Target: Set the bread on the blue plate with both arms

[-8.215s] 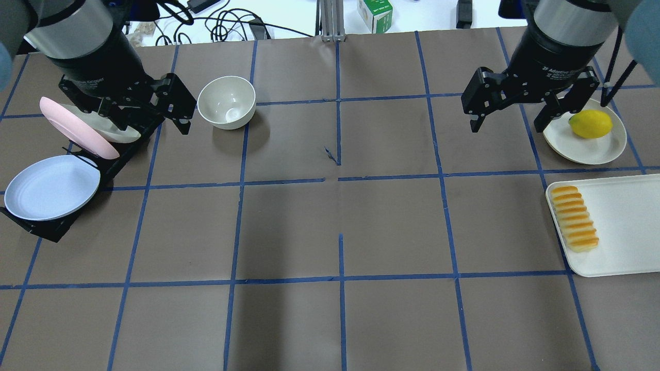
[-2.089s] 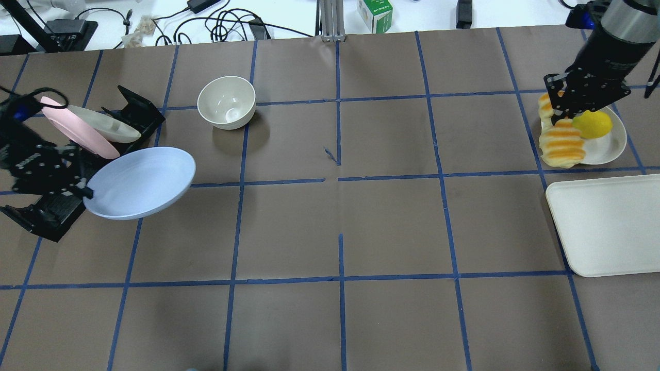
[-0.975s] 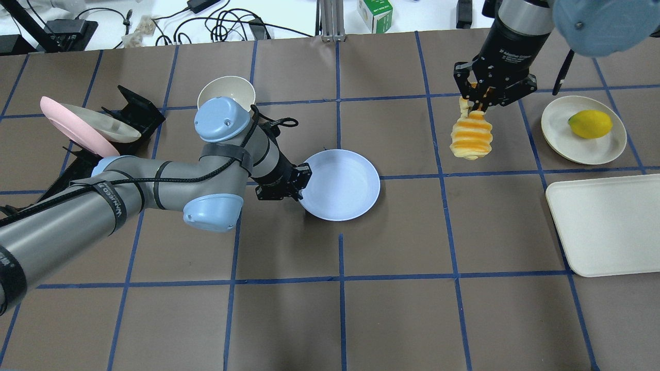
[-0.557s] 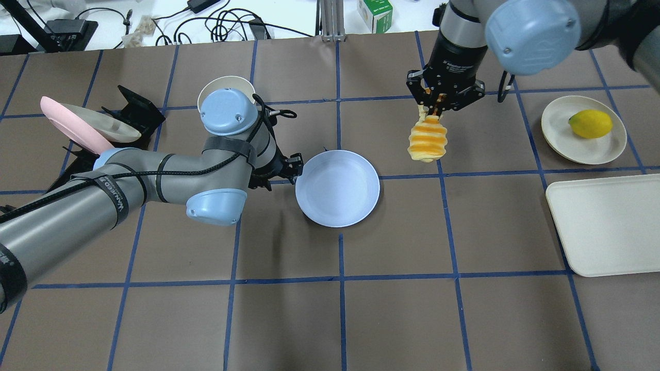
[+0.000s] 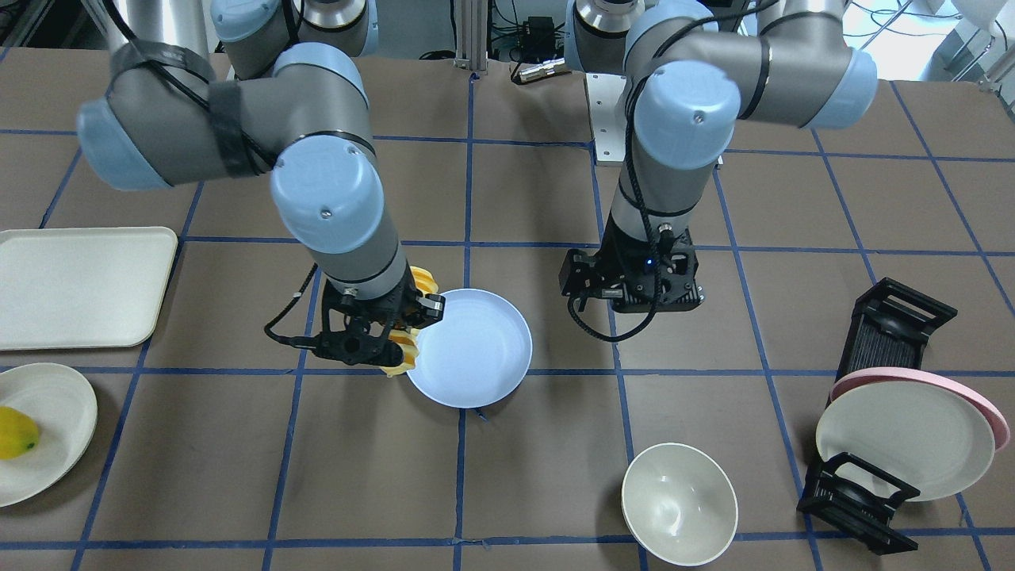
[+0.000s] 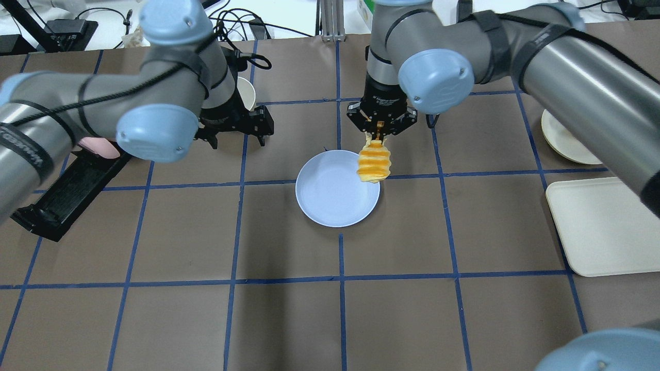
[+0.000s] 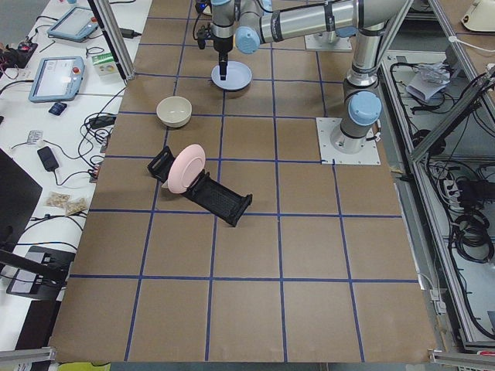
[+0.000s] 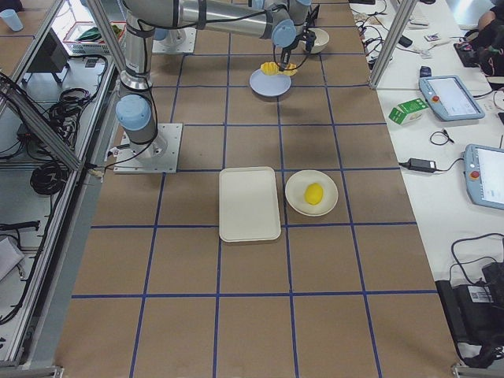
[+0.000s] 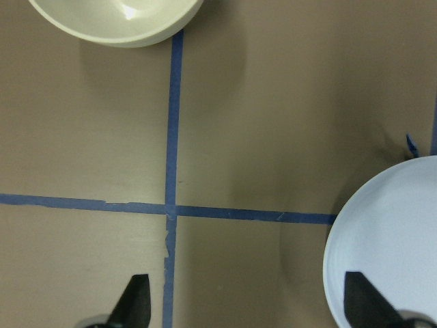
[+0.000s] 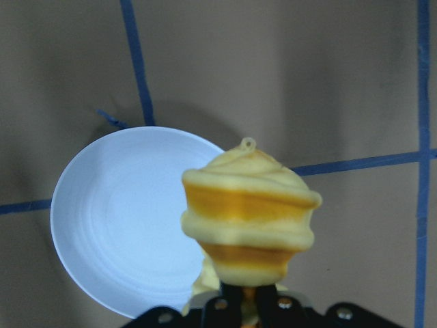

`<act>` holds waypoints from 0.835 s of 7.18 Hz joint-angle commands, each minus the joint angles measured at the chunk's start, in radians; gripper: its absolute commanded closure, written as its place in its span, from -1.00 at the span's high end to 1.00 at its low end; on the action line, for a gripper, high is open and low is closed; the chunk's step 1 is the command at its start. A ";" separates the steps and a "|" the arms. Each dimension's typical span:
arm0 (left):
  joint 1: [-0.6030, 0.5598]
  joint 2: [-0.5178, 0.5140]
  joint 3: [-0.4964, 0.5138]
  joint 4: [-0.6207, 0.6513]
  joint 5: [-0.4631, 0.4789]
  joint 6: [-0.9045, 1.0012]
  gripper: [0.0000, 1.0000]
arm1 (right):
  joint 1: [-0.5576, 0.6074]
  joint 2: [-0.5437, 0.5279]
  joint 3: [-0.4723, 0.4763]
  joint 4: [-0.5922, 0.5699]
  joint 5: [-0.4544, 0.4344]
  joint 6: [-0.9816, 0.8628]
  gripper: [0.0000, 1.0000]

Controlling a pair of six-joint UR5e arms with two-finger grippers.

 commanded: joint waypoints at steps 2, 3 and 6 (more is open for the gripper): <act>0.094 0.116 0.176 -0.336 -0.079 0.095 1.00 | 0.095 0.053 0.080 -0.125 -0.002 -0.011 -1.00; 0.093 0.136 0.162 -0.338 -0.076 0.124 1.00 | 0.095 0.077 0.127 -0.227 0.001 -0.010 -1.00; 0.093 0.195 0.101 -0.296 -0.050 0.141 1.00 | 0.095 0.114 0.154 -0.326 0.055 0.012 -1.00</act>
